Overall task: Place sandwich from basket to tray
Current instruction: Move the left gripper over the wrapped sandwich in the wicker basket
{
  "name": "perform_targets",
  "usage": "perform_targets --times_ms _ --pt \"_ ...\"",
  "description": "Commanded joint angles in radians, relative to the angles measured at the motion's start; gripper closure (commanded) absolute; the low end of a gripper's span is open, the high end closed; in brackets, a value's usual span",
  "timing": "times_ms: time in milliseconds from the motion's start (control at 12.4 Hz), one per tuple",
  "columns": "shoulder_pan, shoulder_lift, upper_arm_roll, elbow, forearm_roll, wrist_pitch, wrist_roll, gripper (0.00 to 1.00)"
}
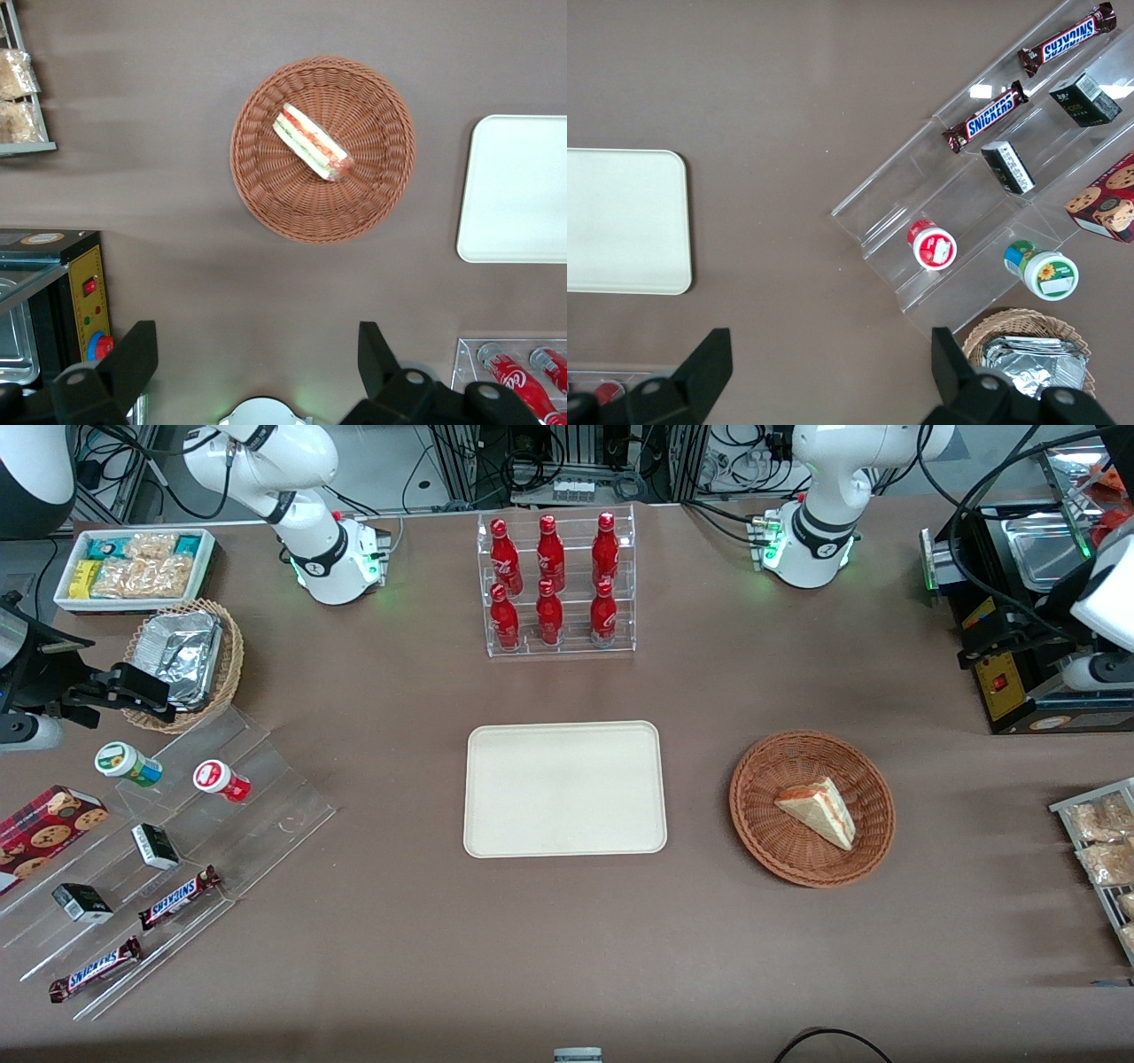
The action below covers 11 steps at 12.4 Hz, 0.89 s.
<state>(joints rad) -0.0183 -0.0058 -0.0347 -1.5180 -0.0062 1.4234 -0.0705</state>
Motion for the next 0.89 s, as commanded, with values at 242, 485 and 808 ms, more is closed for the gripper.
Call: perform_targets --times_ms 242,485,808 --pt "0.012 0.062 -0.017 0.009 0.038 -0.009 -0.052 0.0" --pt "0.005 0.188 -0.02 0.001 0.066 0.081 -0.376 0.0" --pt "0.004 0.221 -0.022 -0.192 0.037 0.407 -0.95 0.0"
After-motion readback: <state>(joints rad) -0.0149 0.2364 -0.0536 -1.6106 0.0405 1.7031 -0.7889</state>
